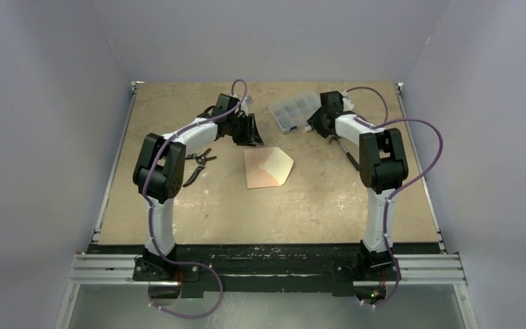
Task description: Place the letter into the envelope and seal it
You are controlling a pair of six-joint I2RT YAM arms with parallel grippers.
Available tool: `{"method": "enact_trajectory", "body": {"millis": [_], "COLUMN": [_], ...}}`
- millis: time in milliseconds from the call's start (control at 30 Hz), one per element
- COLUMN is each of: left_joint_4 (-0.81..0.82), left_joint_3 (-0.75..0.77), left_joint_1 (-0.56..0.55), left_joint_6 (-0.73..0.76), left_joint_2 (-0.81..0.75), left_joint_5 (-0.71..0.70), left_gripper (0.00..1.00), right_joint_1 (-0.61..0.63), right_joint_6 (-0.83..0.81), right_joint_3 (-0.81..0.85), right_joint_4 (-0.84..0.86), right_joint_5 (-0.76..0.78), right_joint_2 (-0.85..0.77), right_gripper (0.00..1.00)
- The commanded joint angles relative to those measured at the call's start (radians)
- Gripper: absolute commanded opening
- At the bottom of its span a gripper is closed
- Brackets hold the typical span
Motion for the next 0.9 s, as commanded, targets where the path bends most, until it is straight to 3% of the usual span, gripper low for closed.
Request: {"method": "enact_trajectory", "body": {"millis": [0, 267, 567, 700, 867], "left_joint_4": [-0.021, -0.033, -0.06, -0.071, -0.071], "left_joint_3": [0.037, 0.037, 0.045, 0.045, 0.045], "left_joint_1": [0.004, 0.014, 0.02, 0.022, 0.023], "left_joint_6": [0.044, 0.044, 0.047, 0.046, 0.038], "left_joint_2": [-0.056, -0.073, -0.106, -0.106, -0.11], "left_joint_5": [0.009, -0.004, -0.11, -0.123, -0.128], "left_gripper": [0.34, 0.34, 0.34, 0.34, 0.34], "right_joint_1": [-0.002, 0.002, 0.055, 0.06, 0.06], "right_joint_6": [-0.021, -0.093, -0.251, -0.286, -0.326], "right_joint_3": [0.057, 0.144, 0.247, 0.242, 0.171], "right_joint_4": [0.01, -0.069, -0.228, -0.224, -0.168], "right_joint_5": [-0.004, 0.069, 0.281, 0.287, 0.181], "right_joint_2": [0.036, 0.097, 0.167, 0.165, 0.119], "right_gripper": [0.51, 0.5, 0.5, 0.46, 0.36]}}
